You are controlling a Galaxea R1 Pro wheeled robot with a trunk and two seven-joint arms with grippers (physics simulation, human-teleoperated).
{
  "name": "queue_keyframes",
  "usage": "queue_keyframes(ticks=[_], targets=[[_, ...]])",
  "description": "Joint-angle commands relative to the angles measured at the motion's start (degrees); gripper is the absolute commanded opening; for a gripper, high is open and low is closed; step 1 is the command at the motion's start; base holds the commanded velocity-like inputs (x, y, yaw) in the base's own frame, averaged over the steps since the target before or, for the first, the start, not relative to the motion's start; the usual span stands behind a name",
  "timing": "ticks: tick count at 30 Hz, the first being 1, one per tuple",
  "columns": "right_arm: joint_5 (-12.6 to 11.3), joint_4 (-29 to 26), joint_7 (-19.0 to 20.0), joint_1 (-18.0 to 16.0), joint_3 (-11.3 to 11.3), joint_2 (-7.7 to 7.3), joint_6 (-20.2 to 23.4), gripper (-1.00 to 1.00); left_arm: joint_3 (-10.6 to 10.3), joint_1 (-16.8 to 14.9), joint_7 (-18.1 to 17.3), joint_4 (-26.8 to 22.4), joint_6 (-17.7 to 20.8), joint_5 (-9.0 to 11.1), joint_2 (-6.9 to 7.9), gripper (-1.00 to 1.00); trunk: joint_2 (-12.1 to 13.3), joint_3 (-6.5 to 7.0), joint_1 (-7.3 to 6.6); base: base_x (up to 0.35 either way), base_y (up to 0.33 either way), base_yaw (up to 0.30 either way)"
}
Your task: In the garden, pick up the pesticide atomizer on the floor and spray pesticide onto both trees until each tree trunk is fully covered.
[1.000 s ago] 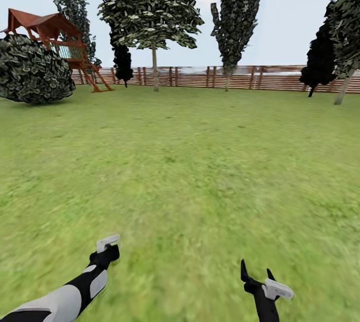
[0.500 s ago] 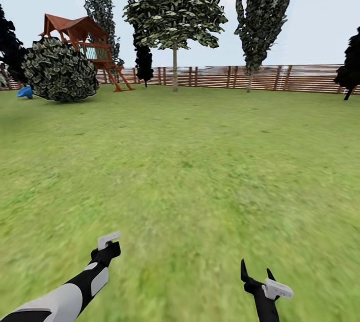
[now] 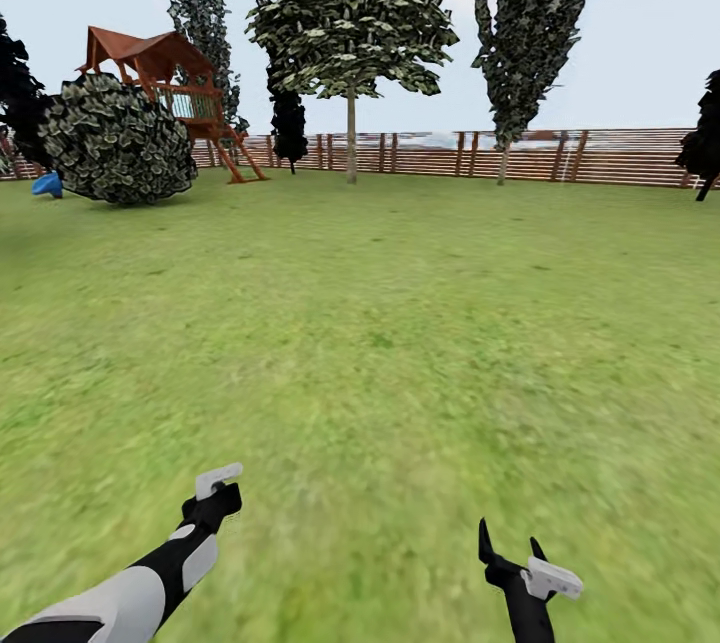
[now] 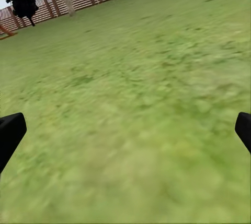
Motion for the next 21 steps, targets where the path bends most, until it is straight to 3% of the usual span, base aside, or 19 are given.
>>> queue_keyframes(ticks=[1, 15, 21], targets=[[0.0, 0.0, 0.01, 0.0, -0.01, 0.0, 0.0, 1.0, 0.0, 0.0, 0.01, -0.01, 0.0, -0.02, -0.04, -1.0, 0.0, 0.0, 0.0, 0.335, 0.116, 0.0], [-0.01, 0.01, 0.0, 0.0, -0.03, -0.05, 0.0, 1.0, -0.07, 0.02, -0.06, -0.01, 0.0, -0.02, -0.24, -1.0, 0.0, 0.0, 0.0, 0.335, 0.116, 0.0], [-0.01, 0.01, -0.04, 0.0, -0.02, -0.04, 0.0, 1.0, -0.07, 0.02, -0.07, 0.08, 0.0, -0.02, -1.35, -1.0, 0.0, 0.0, 0.0, 0.335, 0.116, 0.0]])
